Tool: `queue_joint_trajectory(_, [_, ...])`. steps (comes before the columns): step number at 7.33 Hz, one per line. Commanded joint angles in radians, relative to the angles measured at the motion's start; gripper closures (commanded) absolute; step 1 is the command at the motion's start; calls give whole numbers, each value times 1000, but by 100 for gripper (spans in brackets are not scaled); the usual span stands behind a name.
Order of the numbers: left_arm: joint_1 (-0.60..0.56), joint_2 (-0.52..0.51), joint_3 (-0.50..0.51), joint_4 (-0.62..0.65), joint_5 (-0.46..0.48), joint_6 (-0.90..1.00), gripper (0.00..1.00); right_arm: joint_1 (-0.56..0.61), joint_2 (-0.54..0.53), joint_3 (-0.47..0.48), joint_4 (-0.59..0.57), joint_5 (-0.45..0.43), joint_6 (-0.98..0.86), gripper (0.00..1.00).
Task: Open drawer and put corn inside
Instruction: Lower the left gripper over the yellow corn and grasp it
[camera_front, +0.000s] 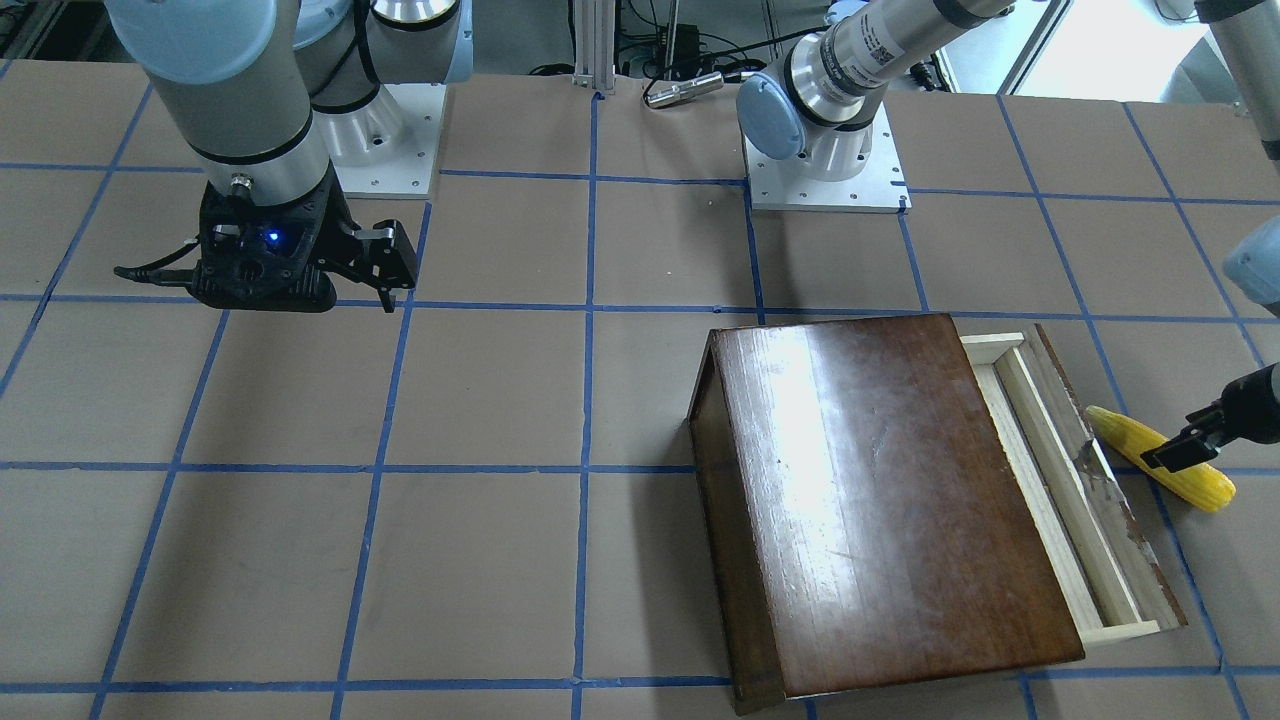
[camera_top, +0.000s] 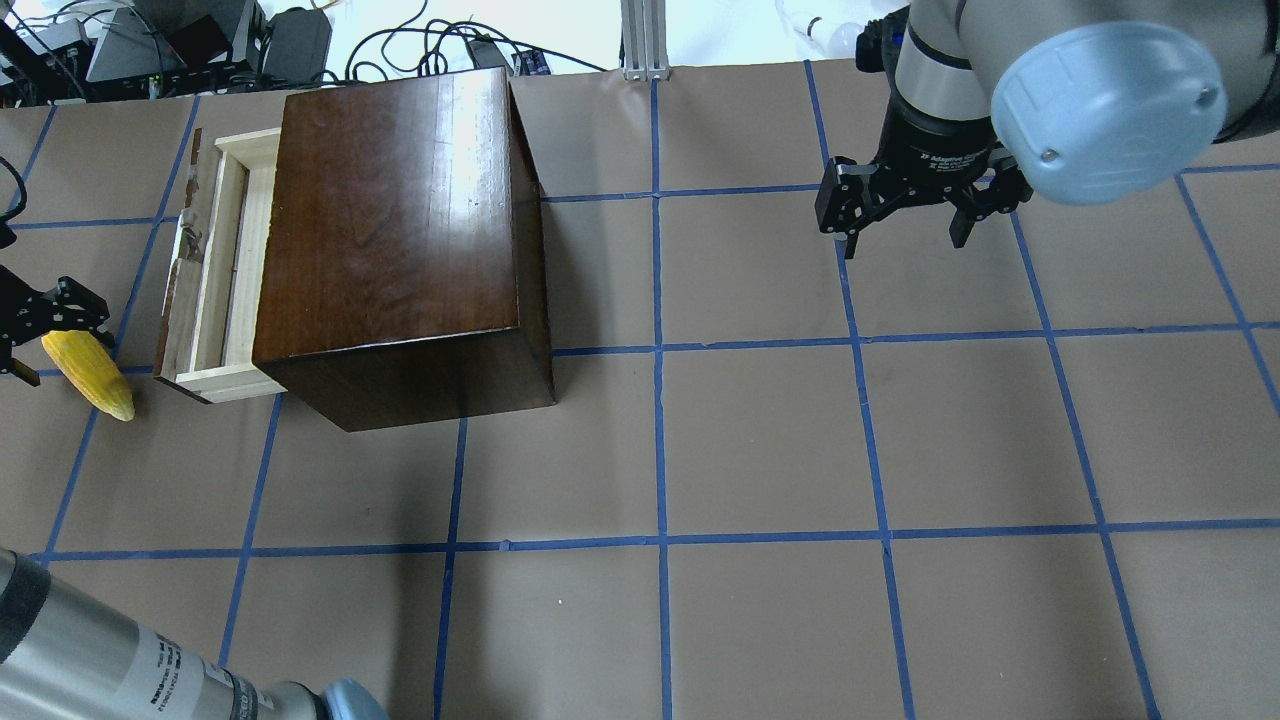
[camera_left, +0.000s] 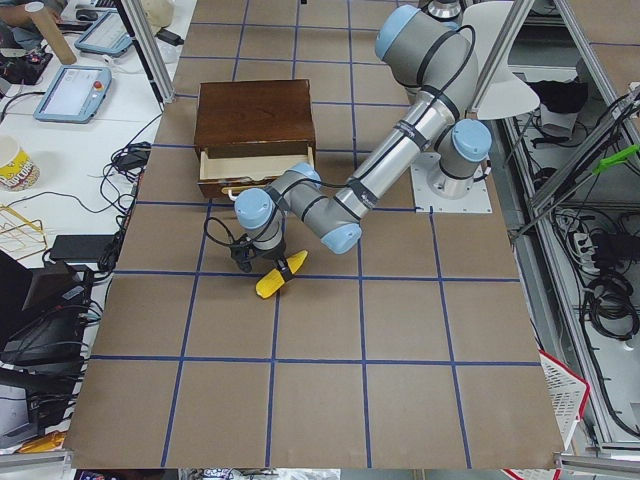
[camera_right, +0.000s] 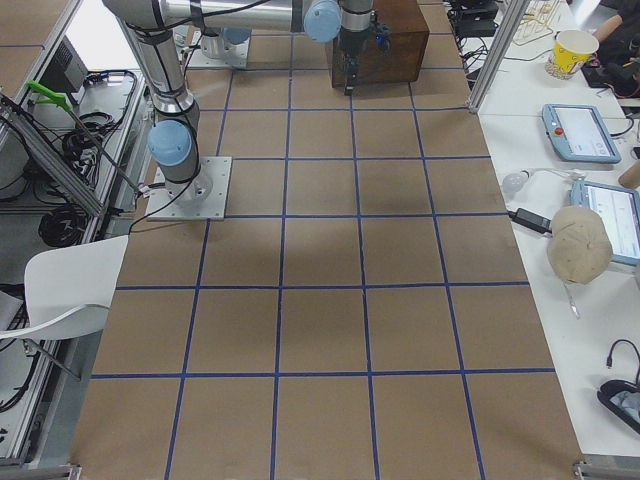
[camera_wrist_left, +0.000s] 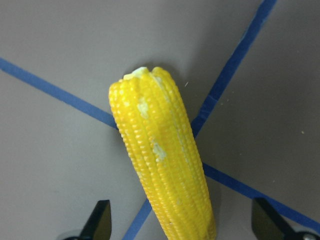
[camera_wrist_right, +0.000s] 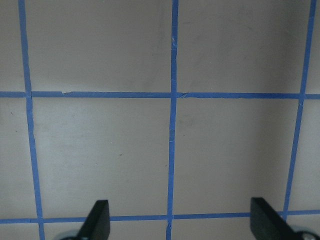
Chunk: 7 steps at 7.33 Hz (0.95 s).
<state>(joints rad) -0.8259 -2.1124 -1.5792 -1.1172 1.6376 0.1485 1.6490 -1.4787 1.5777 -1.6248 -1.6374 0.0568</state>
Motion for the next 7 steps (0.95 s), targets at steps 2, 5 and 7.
queue_joint_trajectory(2, [21,-18,-114,288,2,-1,0,0,0,-1,0,1,0,0])
queue_joint_trajectory(5, [21,-23,-119,310,-1,-3,0,0,0,-1,0,-1,0,0])
queue_joint_trajectory(7, [21,-24,-119,310,-10,-1,0,0,0,-1,-1,-1,0,0])
